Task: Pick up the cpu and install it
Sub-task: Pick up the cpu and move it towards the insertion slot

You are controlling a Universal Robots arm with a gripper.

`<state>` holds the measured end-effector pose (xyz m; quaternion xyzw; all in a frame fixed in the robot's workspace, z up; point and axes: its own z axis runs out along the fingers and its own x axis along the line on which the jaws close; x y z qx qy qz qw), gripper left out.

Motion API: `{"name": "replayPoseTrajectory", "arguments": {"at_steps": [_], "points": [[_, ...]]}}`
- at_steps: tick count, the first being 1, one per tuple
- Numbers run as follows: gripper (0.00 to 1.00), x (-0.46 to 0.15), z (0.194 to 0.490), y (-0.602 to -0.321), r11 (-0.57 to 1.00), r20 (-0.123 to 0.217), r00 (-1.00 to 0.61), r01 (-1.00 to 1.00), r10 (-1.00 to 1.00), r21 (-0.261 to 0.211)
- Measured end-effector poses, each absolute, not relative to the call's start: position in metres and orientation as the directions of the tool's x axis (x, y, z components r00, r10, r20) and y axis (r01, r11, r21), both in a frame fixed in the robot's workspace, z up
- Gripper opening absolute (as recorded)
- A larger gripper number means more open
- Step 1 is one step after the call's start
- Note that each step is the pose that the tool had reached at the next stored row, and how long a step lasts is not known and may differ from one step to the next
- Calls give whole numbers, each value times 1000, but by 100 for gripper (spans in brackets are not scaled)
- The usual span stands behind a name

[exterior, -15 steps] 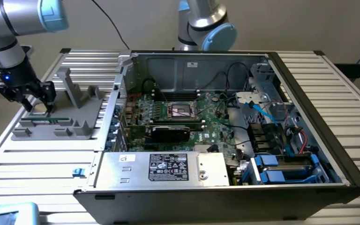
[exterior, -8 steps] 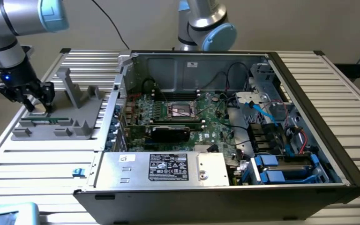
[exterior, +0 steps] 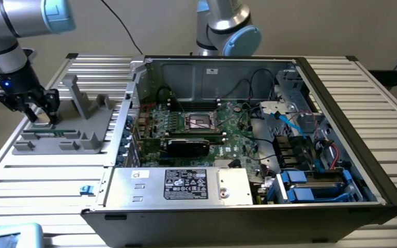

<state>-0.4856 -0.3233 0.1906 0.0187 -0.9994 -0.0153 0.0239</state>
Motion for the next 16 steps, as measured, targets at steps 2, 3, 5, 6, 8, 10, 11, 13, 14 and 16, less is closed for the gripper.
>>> {"name": "replayPoseTrajectory", "arguments": {"at_steps": [2, 3, 5, 6, 8, 10, 11, 13, 14, 16], "points": [[55, -486, 193, -323, 999, 48, -998, -37, -38, 31], [55, -485, 195, -323, 999, 48, -998, -37, -38, 31], [55, -485, 199, -323, 999, 48, -998, -37, -38, 31], [55, -485, 202, -323, 999, 49, -998, -37, -38, 31], [55, -485, 207, -323, 999, 49, -998, -37, -38, 31], [55, -485, 215, -323, 999, 49, -998, -37, -38, 32], [55, -484, 220, -323, 999, 50, -998, -37, -38, 31], [55, -484, 229, -323, 999, 50, -998, -37, -38, 32], [55, -484, 233, -323, 999, 50, -998, -37, -38, 32], [55, -483, 242, -323, 999, 50, -998, -37, -38, 31]]}}
